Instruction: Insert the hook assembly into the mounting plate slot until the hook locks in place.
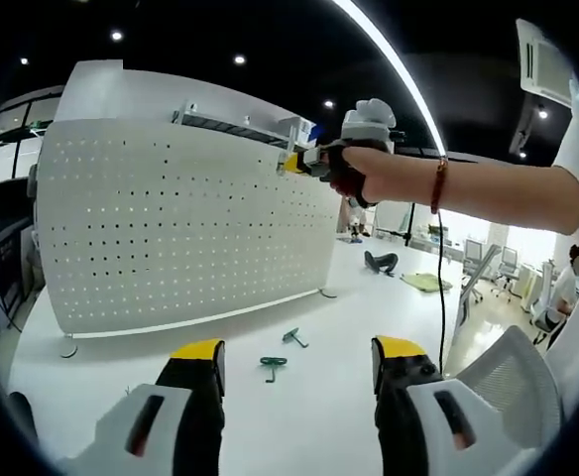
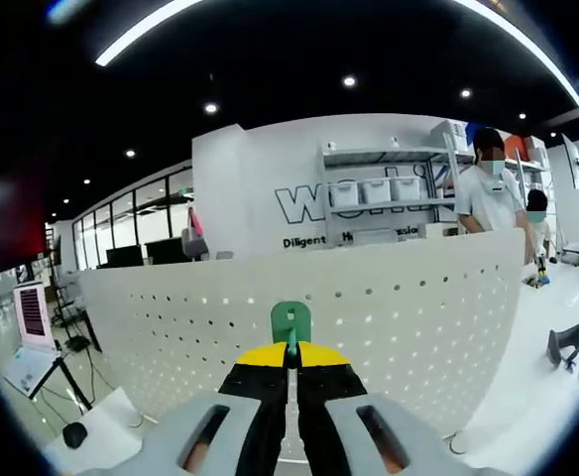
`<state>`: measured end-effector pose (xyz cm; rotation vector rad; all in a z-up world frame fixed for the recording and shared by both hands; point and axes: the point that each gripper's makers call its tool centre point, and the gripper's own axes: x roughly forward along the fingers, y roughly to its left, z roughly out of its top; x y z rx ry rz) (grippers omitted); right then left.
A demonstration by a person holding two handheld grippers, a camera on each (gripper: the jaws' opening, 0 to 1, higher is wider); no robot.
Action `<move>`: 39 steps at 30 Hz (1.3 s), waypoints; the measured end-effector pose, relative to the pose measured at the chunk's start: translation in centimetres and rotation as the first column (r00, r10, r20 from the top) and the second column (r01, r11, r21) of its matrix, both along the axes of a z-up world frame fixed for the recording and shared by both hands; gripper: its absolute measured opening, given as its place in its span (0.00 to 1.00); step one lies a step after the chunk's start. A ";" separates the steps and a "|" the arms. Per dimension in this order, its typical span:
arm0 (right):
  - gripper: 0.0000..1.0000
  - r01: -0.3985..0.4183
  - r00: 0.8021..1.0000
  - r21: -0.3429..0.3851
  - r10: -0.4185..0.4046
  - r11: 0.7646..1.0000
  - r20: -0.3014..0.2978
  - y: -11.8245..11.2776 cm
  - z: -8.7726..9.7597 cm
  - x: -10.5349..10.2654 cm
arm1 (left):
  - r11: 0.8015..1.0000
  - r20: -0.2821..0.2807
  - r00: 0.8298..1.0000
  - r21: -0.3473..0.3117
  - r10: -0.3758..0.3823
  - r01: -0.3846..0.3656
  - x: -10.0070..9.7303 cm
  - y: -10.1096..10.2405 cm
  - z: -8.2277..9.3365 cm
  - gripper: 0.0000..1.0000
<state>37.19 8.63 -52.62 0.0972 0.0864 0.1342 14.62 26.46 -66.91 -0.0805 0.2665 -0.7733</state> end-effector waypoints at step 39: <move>0.00 0.050 0.999 -0.053 -0.050 0.997 0.007 -0.6 -0.1 4.2 | 1.000 -0.019 1.000 0.014 0.020 -0.019 0.6 1.1 -0.6 0.61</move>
